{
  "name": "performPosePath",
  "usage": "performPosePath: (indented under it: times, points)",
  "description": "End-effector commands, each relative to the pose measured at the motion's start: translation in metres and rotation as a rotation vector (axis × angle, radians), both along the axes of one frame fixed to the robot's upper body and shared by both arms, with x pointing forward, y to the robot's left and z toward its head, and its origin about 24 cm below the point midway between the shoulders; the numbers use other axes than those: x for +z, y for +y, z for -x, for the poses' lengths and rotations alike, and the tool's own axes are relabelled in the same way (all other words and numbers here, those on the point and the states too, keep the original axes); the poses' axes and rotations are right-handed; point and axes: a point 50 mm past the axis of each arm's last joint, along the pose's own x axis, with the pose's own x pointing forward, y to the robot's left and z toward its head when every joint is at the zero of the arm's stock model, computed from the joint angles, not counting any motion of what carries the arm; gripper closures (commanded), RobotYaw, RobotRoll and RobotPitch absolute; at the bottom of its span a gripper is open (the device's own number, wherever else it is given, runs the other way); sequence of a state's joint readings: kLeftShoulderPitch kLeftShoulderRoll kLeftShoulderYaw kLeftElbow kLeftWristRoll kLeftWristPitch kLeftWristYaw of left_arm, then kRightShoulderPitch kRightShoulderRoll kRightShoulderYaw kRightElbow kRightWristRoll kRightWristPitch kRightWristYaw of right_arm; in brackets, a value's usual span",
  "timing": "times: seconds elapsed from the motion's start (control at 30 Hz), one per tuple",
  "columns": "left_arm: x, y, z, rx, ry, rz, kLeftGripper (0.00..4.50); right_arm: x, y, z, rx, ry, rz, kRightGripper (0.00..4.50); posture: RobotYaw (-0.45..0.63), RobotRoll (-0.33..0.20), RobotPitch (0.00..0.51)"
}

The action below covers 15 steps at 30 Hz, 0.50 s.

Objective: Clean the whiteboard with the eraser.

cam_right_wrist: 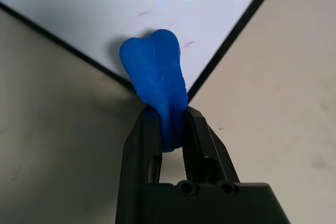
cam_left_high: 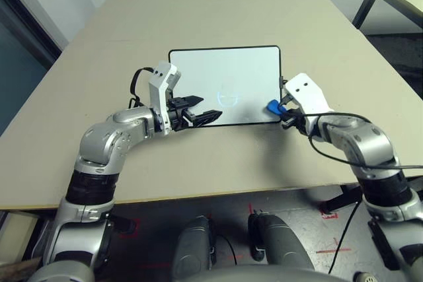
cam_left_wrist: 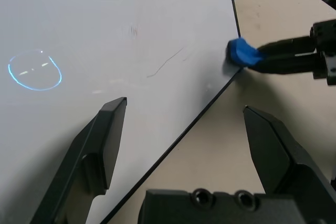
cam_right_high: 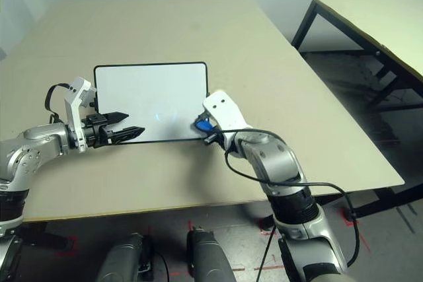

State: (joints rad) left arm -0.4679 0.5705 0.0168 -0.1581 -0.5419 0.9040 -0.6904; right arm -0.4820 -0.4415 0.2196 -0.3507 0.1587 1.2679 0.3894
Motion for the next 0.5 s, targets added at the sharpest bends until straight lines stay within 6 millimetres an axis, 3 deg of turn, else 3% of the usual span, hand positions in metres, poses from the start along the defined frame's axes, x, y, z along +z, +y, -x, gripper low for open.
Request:
performPosePath:
  times: [0.03,0.27,0.5]
  points:
    - [-0.002,-0.002,0.000,-0.010,0.004,-0.010,0.00,-0.011,0.004,0.005,0.012,0.055,0.011,3.94,-0.06,0.000,0.132]
    - [-0.002,-0.001,0.000,-0.011,0.005,-0.011,0.00,0.012,0.008,-0.016,-0.010,-0.056,-0.041,3.94,-0.06,0.000,0.132]
    - [-0.002,0.000,0.001,-0.006,0.004,-0.011,0.00,0.012,0.013,-0.020,-0.005,-0.072,-0.051,3.94,-0.05,0.000,0.131]
